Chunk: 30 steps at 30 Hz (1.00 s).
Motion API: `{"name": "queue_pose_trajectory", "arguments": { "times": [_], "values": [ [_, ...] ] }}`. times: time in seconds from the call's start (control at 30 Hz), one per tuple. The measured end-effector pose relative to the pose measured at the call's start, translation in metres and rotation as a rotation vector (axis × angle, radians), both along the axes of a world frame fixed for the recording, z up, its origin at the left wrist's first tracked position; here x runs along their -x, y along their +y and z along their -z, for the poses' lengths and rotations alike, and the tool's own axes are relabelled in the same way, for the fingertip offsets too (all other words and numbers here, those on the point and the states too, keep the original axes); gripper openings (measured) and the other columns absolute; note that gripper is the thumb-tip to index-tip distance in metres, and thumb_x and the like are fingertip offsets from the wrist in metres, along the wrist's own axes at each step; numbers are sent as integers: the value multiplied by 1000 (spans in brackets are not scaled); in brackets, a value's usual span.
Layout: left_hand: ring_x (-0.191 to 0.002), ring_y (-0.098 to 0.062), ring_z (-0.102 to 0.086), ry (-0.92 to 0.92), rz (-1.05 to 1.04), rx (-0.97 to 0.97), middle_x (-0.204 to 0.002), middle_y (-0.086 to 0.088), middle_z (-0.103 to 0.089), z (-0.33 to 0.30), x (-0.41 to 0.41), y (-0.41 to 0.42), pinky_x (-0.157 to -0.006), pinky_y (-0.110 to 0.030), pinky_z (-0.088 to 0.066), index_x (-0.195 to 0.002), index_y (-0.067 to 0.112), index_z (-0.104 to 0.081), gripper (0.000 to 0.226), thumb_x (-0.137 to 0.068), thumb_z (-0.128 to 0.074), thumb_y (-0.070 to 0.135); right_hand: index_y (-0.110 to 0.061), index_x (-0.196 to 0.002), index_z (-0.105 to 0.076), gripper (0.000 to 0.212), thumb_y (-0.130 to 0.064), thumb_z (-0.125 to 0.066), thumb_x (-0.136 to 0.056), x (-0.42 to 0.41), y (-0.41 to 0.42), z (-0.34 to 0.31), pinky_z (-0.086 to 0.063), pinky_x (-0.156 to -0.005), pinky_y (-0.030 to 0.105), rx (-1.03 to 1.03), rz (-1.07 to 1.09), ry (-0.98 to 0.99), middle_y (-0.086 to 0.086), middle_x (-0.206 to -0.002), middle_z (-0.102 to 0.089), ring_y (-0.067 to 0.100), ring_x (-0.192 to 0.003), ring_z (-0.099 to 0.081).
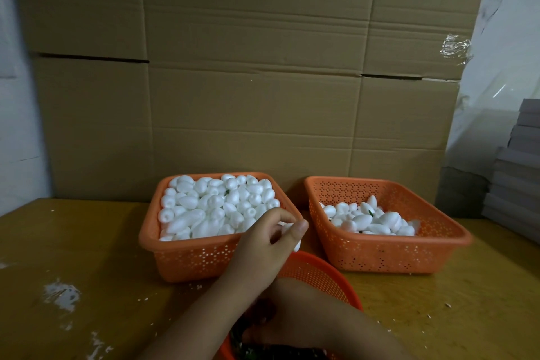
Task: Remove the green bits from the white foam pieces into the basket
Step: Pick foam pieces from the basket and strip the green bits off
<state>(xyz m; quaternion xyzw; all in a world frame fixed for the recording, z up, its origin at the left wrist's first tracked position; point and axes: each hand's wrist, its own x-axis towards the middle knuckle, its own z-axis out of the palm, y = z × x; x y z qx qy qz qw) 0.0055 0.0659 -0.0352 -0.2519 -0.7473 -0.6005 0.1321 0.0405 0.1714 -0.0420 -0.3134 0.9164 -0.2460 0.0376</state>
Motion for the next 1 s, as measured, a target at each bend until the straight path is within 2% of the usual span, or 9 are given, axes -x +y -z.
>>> {"name": "queue_pose_trajectory", "arguments": {
  "times": [0.1,0.17,0.23,0.33,0.43,0.5,0.6,0.77,1.0],
  "values": [
    [-63,1,-60,-27,-1,-16,-70,12,-66,0,1,0,-61,-13,-44,-84,35,-55,22,-82,-63,56,-15,-119,-64,37,-25,-70,-84,0,1,-2,-50,-93,32,5,0,2,1,-113,-68,13,-103,-63],
    [-59,-2,-58,-52,26,-33,-70,13,-65,1,2,0,-56,-15,-44,-88,34,-51,15,-90,-66,37,-16,-118,-64,36,-26,-70,-84,1,1,-1,-49,-94,31,6,6,-4,0,-113,-68,12,-104,-62],
    [-55,-4,-57,-67,46,-48,-72,11,-66,1,2,0,-52,-15,-43,-91,28,-49,19,-91,-67,20,-17,-120,-63,38,-27,-70,-84,1,1,1,-48,-96,31,3,12,-14,-1,-116,-67,11,-107,-61],
    [-62,-8,-64,-82,30,-58,-83,1,-69,0,2,0,-55,-16,-46,-91,22,-49,24,-88,-69,9,-18,-122,-62,41,-29,-70,-84,0,-1,1,-48,-97,31,-5,18,-26,-3,-119,-66,10,-110,-60],
    [-65,-12,-69,-86,26,-77,-85,-3,-73,-2,-1,0,-54,-20,-48,-94,17,-50,16,-92,-65,13,-17,-116,-64,35,-28,-71,-83,-1,0,-1,-50,-94,33,10,26,-38,-2,-112,-68,11,-104,-62],
    [-61,-16,-68,-94,26,-93,-82,-3,-74,-4,-1,1,-53,-22,-48,-98,19,-55,2,-98,-54,21,-17,-112,-66,33,-29,-71,-82,-1,0,-1,-49,-94,34,5,31,-29,-2,-109,-69,11,-102,-62],
    [-56,-15,-64,-108,11,-94,-74,-1,-72,-5,0,1,-53,-21,-46,-101,21,-63,21,-102,-43,26,-22,-112,-66,33,-34,-70,-82,-3,0,0,-47,-96,33,-26,26,4,-5,-111,-68,9,-105,-60],
    [-55,-17,-65,-95,-14,-106,-73,-1,-73,-4,0,1,-52,-22,-47,-99,21,-54,7,-100,-49,26,-26,-123,-61,42,-41,-66,-84,-6,-2,-1,-44,-100,30,-92,4,47,-4,-120,-64,10,-113,-57],
    [-60,-19,-69,-124,2,-153,-77,-3,-75,-5,-1,0,-52,-21,-48,-100,21,-50,4,-100,-49,25,-5,-133,-56,39,-22,-54,-98,1,-7,0,-28,-107,21,-83,5,-6,11,-136,-56,17,-129,-46]
  ]
}}
